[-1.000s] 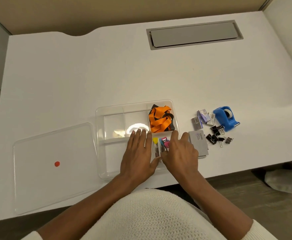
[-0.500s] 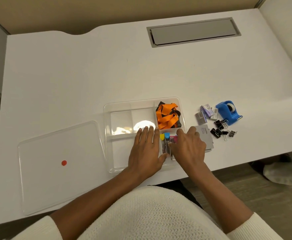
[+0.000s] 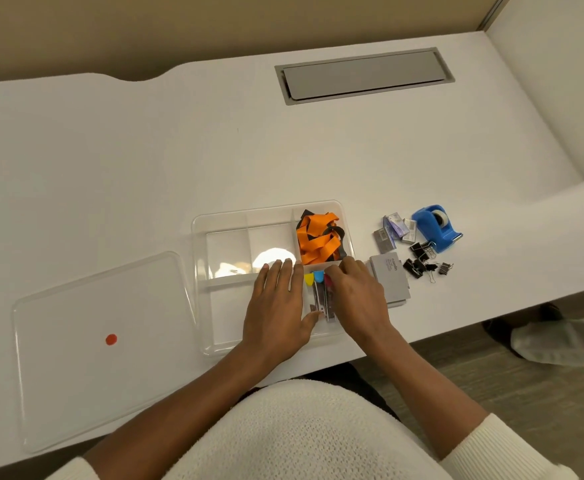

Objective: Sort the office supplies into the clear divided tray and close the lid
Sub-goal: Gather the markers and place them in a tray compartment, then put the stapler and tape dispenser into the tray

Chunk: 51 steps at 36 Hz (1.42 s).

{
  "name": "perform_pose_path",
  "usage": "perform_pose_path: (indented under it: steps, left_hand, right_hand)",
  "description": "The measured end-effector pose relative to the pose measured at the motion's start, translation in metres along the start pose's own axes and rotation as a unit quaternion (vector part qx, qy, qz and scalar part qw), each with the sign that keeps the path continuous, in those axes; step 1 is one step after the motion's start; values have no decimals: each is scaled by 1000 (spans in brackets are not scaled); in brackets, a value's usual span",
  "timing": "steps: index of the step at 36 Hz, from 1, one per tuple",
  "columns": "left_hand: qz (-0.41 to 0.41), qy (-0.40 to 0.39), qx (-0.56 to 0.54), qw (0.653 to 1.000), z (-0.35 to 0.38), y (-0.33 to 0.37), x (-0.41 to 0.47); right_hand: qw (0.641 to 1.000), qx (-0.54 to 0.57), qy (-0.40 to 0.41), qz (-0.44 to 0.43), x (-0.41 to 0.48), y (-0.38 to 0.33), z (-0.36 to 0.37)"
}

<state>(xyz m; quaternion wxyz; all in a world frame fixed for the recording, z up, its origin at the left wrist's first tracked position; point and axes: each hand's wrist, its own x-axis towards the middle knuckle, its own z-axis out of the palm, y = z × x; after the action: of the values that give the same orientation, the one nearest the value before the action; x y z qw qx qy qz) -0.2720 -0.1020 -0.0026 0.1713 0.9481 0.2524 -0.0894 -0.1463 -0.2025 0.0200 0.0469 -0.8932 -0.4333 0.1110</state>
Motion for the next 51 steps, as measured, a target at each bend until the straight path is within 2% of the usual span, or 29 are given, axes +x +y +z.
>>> perform_pose_path:
  steps: [5,10,14,18,22,26,31,40,51]
  left_hand:
    - [-19,-7,3,1000,-1,4,4]
    - [-40,28,40,998,-13,24,7]
    - [42,123,55,990,-26,52,15]
    - [91,101,57,989,-26,88,33]
    - [124,55,69,988,-17,122,54]
    - [128,11,104,986,3,145,74]
    - [85,-29,146,985,19,165,88]
    - [58,-50,66,995,32,175,92]
    - [71,-32,74,994,30,177,93]
  right_hand:
    - [991,113,47,52,-5,12,-16]
    - [950,236,116,169,-17,50,-27]
    - [919,277,110,259,-27,89,-25]
    - [908,266,140,293,-31,128,-24]
    - [914,221,192,279,-20,166,-30]
    - [926,196,209,247,2,197,-39]
    - [941,197,145,235,35,222,-41]
    - [954,230,52,183,67,243,-30]
    - [956,221,74,175,73,252,-26]
